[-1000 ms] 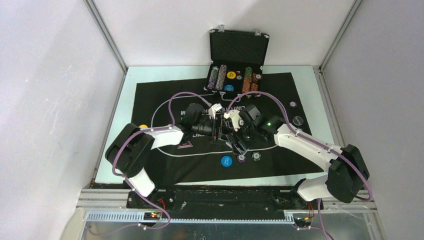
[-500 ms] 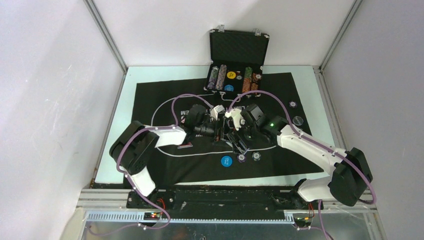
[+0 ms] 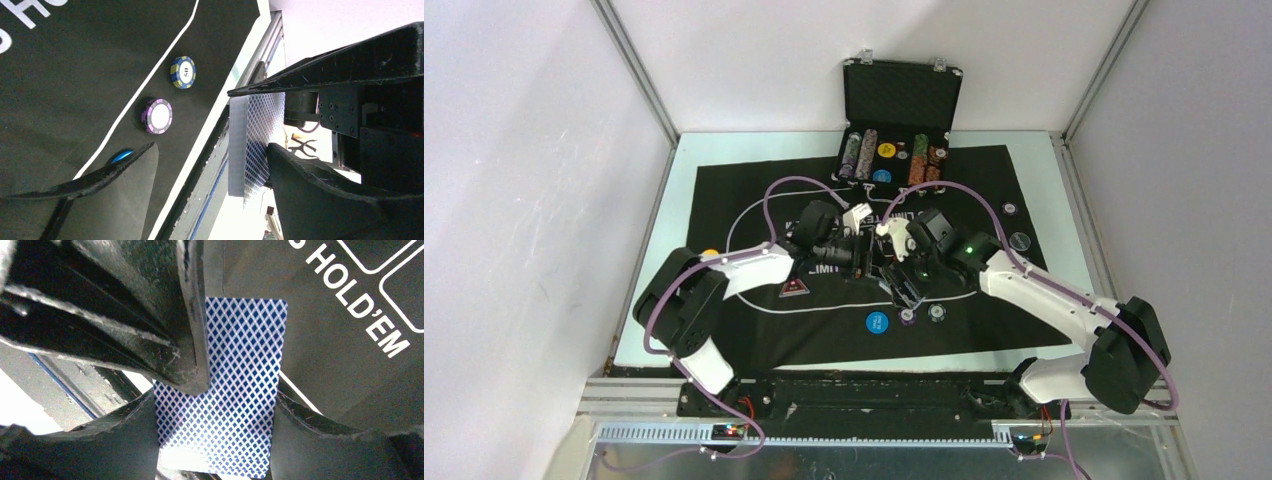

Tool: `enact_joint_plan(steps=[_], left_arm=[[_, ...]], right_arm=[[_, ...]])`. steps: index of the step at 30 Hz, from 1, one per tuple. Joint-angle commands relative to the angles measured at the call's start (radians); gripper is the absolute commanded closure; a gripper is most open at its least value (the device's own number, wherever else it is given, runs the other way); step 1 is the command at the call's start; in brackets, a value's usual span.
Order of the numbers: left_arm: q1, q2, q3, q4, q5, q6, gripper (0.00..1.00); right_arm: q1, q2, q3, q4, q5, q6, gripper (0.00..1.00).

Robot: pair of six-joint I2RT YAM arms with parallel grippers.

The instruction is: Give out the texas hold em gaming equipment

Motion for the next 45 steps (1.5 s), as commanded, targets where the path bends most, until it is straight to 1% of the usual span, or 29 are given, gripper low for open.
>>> enact_joint_plan(steps=[1, 11, 15, 17, 19, 21, 22, 25, 27, 32, 40, 42, 44, 45], left_arm=[[0.019, -0.036, 0.016, -0.108, -0.091, 0.09, 0.16], [0.019, -0.08, 0.046, -0.115, -0.099, 0.096, 0.17], [0.02, -0.079, 0.079, -0.084, -0.073, 0.074, 0.2], [0.019, -0.088, 0.088, -0.086, -0.09, 0.078, 0.21], [0.019, -0.096, 0.096, -0.093, -0.103, 0.086, 0.24], [0.019, -0.092, 0.109, -0.104, -0.104, 0.09, 0.29], [0.019, -0.089, 0.112, -0.114, -0.103, 0.093, 0.33], [0.021, -0.089, 0.118, -0.136, -0.119, 0.102, 0.4], [0.021, -0.098, 0.118, -0.147, -0.131, 0.109, 0.46], [0.023, -0.115, 0.127, -0.192, -0.158, 0.129, 0.48], [0.023, -0.148, 0.129, -0.203, -0.159, 0.132, 0.47], [0.024, -0.154, 0.127, -0.18, -0.145, 0.12, 0.47], [0.024, -0.157, 0.125, -0.163, -0.125, 0.11, 0.49], [0.024, -0.158, 0.125, -0.163, -0.122, 0.108, 0.52]], right_arm=[[0.003, -0.066, 0.042, 0.048, -0.012, 0.013, 1.0], [0.004, -0.07, 0.032, 0.056, 0.0, 0.015, 1.0], [0.004, -0.068, 0.031, 0.052, 0.013, 0.017, 1.0], [0.004, -0.067, 0.031, 0.049, 0.023, 0.018, 1.0], [0.003, -0.068, 0.027, 0.052, 0.025, 0.017, 1.0], [0.003, -0.069, 0.026, 0.054, 0.025, 0.016, 1.0], [0.002, -0.069, 0.025, 0.055, 0.025, 0.017, 1.0], [0.001, -0.074, 0.021, 0.057, 0.028, 0.016, 1.0], [0.0, -0.081, 0.016, 0.06, 0.028, 0.017, 1.0], [-0.002, -0.086, 0.013, 0.063, 0.026, 0.018, 1.0], [-0.003, -0.088, 0.007, 0.067, 0.027, 0.02, 1.0], [-0.004, -0.088, 0.005, 0.068, 0.027, 0.02, 1.0], [-0.005, -0.089, 0.006, 0.067, 0.028, 0.021, 1.0], [-0.004, -0.09, 0.006, 0.067, 0.028, 0.022, 1.0]])
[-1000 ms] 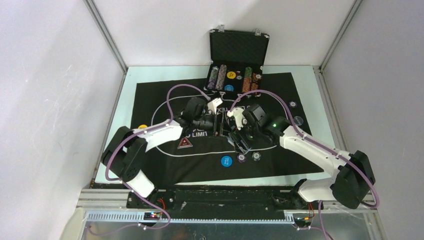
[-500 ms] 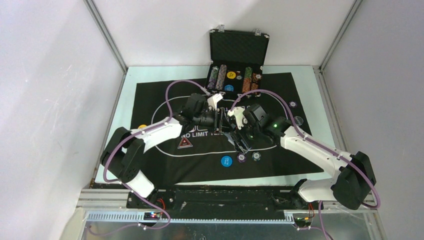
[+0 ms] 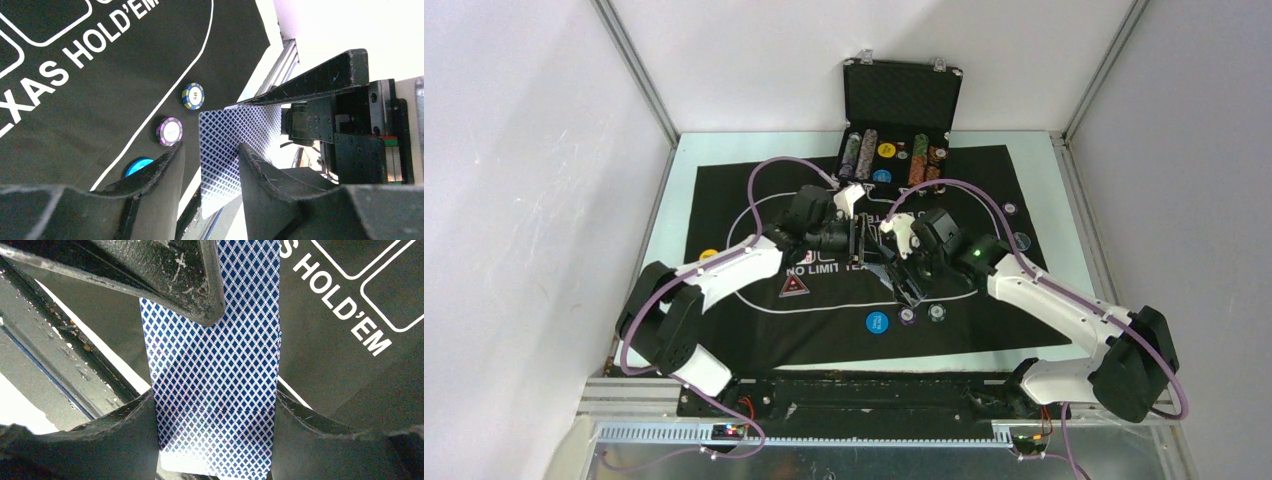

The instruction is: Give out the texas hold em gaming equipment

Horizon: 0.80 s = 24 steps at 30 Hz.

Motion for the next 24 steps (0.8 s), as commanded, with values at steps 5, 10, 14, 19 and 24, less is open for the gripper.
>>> enact_joint_plan(steps=[5, 10, 14, 19, 24], left_arm=[[0.008, -0.064, 0.028, 0.004, 0.006, 0.016, 0.68], [0.024, -0.097, 0.022, -0.028, -0.039, 0.042, 0.8], [0.035, -0.106, 0.023, -0.044, -0.043, 0.05, 0.99], [0.055, -0.141, 0.022, -0.062, -0.045, 0.099, 1.0], [0.057, -0.243, 0.036, -0.092, -0.048, 0.219, 1.0]], right_arm=[[-0.005, -0.041, 0.009, 0.063, 0.005, 0.011, 1.0], [-0.009, -0.036, 0.004, 0.063, 0.013, 0.018, 1.0], [-0.016, -0.035, 0.004, 0.058, 0.02, 0.026, 1.0], [-0.032, -0.03, 0.001, 0.054, 0.026, 0.041, 1.0], [-0.061, -0.029, -0.008, 0.049, 0.028, 0.071, 1.0]])
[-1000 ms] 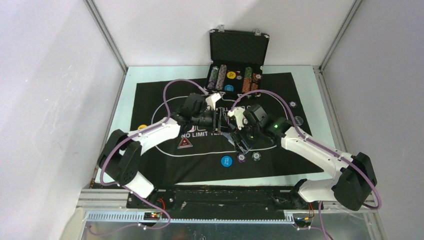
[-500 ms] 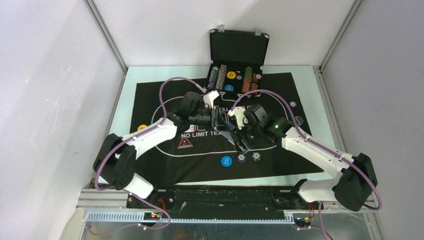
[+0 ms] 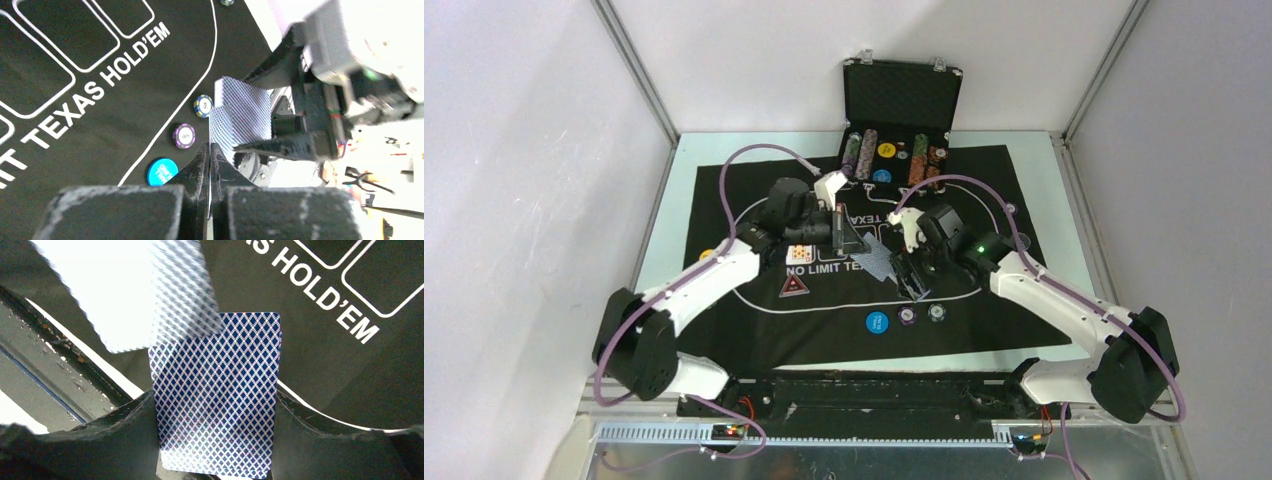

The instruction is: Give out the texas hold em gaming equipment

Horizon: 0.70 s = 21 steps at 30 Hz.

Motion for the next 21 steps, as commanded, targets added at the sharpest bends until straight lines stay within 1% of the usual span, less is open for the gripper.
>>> enact_joint_plan(steps=[1, 4, 5, 6, 7, 8, 9, 10, 11, 12, 14, 16, 17, 18, 20, 21], left_arm=[[0.007, -0.135, 0.047, -0.032, -0.03, 0.167, 1.0], [0.008, -0.184, 0.087, -0.053, -0.044, 0.272, 1.0], [0.009, -0.191, 0.12, -0.073, -0.05, 0.339, 1.0], [0.009, -0.204, 0.138, -0.082, -0.08, 0.373, 1.0], [0.009, -0.21, 0.17, -0.098, -0.099, 0.452, 1.0], [0.009, -0.221, 0.188, -0.106, -0.145, 0.496, 1.0], [0.009, -0.228, 0.216, -0.118, -0.175, 0.604, 1.0], [0.009, -0.232, 0.228, -0.119, -0.228, 0.656, 1.0], [0.009, -0.237, 0.245, -0.111, -0.257, 0.755, 1.0], [0.01, -0.239, 0.253, -0.107, -0.305, 0.798, 1.0], [0.009, -0.249, 0.274, -0.111, -0.334, 0.979, 1.0], [0.009, -0.266, 0.266, -0.107, -0.346, 1.079, 1.0], [0.009, -0.281, 0.239, -0.079, -0.351, 1.172, 1.0], [0.009, -0.287, 0.218, -0.058, -0.361, 1.216, 1.0], [0.009, -0.309, 0.113, 0.021, -0.363, 1.374, 1.0], [0.009, -0.32, 0.074, 0.113, -0.363, 1.403, 1.0]], right_arm=[[-0.032, -0.03, -0.006, 0.042, 0.006, 0.039, 1.0], [-0.048, -0.035, -0.007, 0.04, 0.007, 0.05, 1.0], [-0.057, -0.038, -0.008, 0.039, 0.007, 0.053, 1.0], [-0.062, -0.039, -0.009, 0.039, 0.006, 0.059, 1.0], [-0.069, -0.036, -0.009, 0.038, 0.004, 0.063, 1.0], [-0.073, -0.035, -0.009, 0.038, 0.005, 0.069, 1.0], [-0.078, -0.032, -0.009, 0.038, 0.005, 0.071, 1.0], [-0.08, -0.031, -0.009, 0.038, 0.006, 0.075, 1.0], [-0.087, -0.03, -0.009, 0.04, 0.01, 0.078, 1.0], [-0.091, -0.03, -0.009, 0.042, 0.01, 0.085, 1.0], [-0.115, -0.036, -0.009, 0.042, 0.009, 0.092, 1.0], [-0.133, -0.045, -0.009, 0.041, 0.004, 0.101, 1.0], [-0.14, -0.049, -0.008, 0.041, 0.003, 0.104, 1.0], [-0.148, -0.05, -0.008, 0.039, 0.009, 0.113, 1.0], [-0.16, -0.058, -0.005, 0.036, 0.024, 0.123, 1.0], [-0.164, -0.059, -0.002, 0.036, 0.027, 0.131, 1.0]])
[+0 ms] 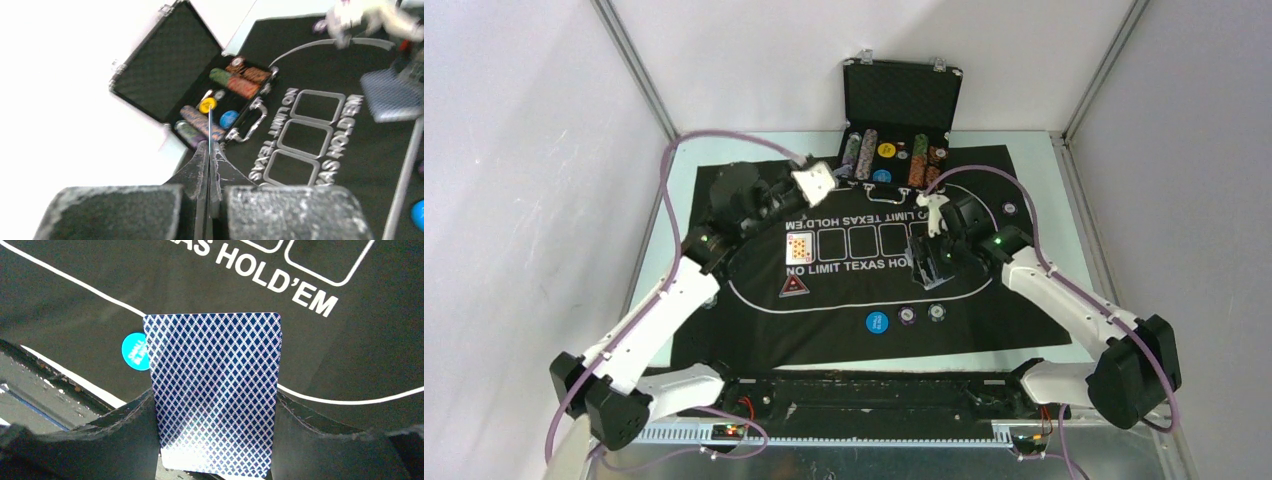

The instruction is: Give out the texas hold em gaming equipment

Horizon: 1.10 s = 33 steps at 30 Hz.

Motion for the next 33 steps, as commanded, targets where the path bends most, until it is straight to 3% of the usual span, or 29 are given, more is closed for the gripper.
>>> enact_joint_plan(steps=[1, 3, 5, 16, 27, 33], left_arm=[[0.003, -0.043, -0.209, 0.275, -0.05, 0.406, 1.0], [0.003, -0.04, -0.323, 0.463, -0.071, 0.452, 1.0], [0.004, -0.025, -0.391, 0.548, -0.08, 0.496, 1.0], [0.015, 0.177, -0.427, 0.405, -0.053, 0.554, 1.0], [0.014, 0.412, -0.447, 0.52, -0.138, 0.632, 1.0], [0.012, 0.459, -0.456, 0.528, -0.111, 0.637, 1.0]], right_arm=[[-0.034, -0.044, 0.018, 0.028, 0.023, 0.043, 1.0], [-0.051, -0.045, 0.025, 0.018, 0.033, 0.058, 1.0], [-0.061, -0.047, 0.031, 0.01, 0.042, 0.067, 1.0], [-0.104, 0.01, 0.11, -0.049, 0.088, 0.079, 1.0], [-0.118, 0.104, 0.153, -0.092, 0.085, 0.105, 1.0], [-0.118, 0.131, 0.168, -0.097, 0.084, 0.106, 1.0]])
